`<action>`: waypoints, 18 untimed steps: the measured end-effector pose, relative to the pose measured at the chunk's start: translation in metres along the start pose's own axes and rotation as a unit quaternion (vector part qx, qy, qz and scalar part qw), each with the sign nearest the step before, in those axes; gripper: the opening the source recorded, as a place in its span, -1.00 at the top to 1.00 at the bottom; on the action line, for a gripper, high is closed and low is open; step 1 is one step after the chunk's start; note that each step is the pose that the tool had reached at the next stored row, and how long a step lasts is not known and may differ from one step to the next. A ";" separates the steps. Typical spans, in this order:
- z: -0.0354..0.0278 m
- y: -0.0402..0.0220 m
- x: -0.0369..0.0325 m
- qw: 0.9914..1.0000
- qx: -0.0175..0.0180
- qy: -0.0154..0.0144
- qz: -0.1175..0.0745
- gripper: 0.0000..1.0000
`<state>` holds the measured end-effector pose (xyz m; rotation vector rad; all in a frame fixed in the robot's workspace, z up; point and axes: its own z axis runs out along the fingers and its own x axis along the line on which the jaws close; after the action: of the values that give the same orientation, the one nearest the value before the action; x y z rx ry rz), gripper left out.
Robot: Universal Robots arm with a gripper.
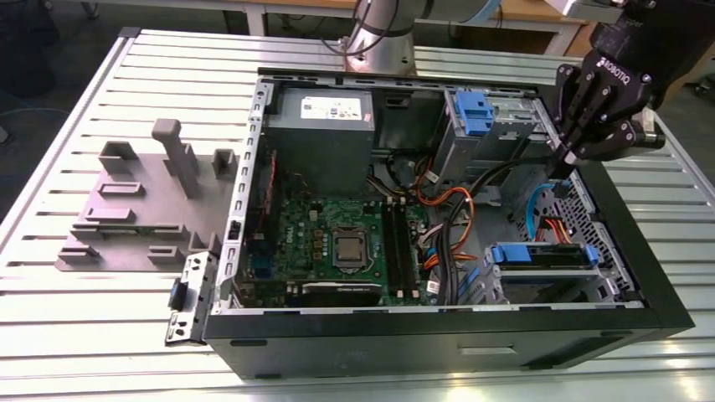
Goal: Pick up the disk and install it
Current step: 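Insert the second disk wire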
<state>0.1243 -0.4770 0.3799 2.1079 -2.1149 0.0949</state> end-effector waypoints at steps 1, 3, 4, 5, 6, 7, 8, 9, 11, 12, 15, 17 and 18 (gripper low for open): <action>0.0000 0.0000 0.0000 1.000 0.000 0.000 0.000 0.79; 0.0000 0.0000 0.0000 1.000 0.000 0.000 0.000 0.79; 0.0000 0.0000 -0.0001 1.000 0.000 0.000 0.000 0.77; 0.0000 0.0000 0.0000 1.000 0.000 0.000 0.000 0.77; 0.0001 0.0000 -0.0001 1.000 0.000 0.001 0.000 0.66; 0.0001 0.0000 -0.0002 1.000 0.000 0.002 0.000 0.66; 0.0000 0.0000 -0.0003 1.000 0.000 0.005 0.000 0.52; 0.0002 -0.0001 -0.0006 1.000 0.000 0.008 0.000 0.52; 0.0007 -0.0002 -0.0013 1.000 0.000 0.014 0.001 0.52; 0.0009 -0.0003 -0.0016 1.000 0.000 0.016 0.001 0.52; 0.0020 -0.0009 -0.0023 1.000 0.000 0.018 0.001 0.50; 0.0030 -0.0012 -0.0028 1.000 0.000 0.019 0.001 0.37; 0.0037 -0.0014 -0.0030 1.000 0.000 0.019 0.001 0.37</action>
<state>0.1254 -0.4746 0.3757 2.0866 -2.0961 0.1339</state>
